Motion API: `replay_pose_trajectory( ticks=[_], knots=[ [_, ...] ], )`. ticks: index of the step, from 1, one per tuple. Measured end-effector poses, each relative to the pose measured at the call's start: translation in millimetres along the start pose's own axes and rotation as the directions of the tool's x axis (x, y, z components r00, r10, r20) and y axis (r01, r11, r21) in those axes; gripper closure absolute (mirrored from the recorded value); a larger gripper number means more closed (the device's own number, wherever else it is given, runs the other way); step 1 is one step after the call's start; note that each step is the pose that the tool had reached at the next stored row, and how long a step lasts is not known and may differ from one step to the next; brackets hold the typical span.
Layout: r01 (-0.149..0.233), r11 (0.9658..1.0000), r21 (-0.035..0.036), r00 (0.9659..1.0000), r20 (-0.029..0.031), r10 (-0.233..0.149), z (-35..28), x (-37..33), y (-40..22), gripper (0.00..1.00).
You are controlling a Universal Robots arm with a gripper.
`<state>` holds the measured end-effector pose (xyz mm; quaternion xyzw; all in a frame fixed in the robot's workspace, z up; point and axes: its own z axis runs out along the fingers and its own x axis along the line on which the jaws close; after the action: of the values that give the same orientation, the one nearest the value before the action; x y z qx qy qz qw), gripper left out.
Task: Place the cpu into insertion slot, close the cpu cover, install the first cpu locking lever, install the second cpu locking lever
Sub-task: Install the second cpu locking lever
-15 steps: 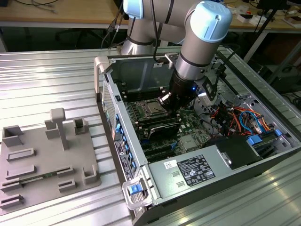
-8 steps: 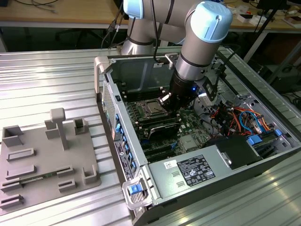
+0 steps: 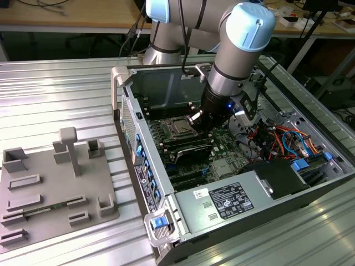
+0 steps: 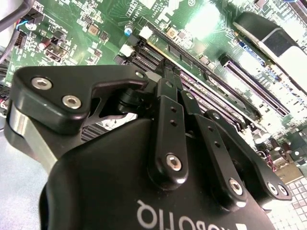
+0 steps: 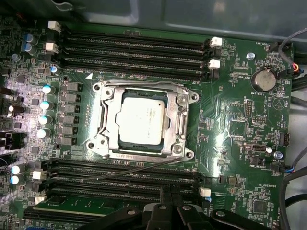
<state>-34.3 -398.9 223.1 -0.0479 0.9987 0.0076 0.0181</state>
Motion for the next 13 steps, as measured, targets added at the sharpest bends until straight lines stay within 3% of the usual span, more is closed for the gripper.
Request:
replay_pose_trajectory(
  ticks=[13],
  knots=[
    [0.0, 1.0, 0.0, 1.0, 0.0, 0.0, 0.0, 0.3, -3.2, 0.89]
  ],
)
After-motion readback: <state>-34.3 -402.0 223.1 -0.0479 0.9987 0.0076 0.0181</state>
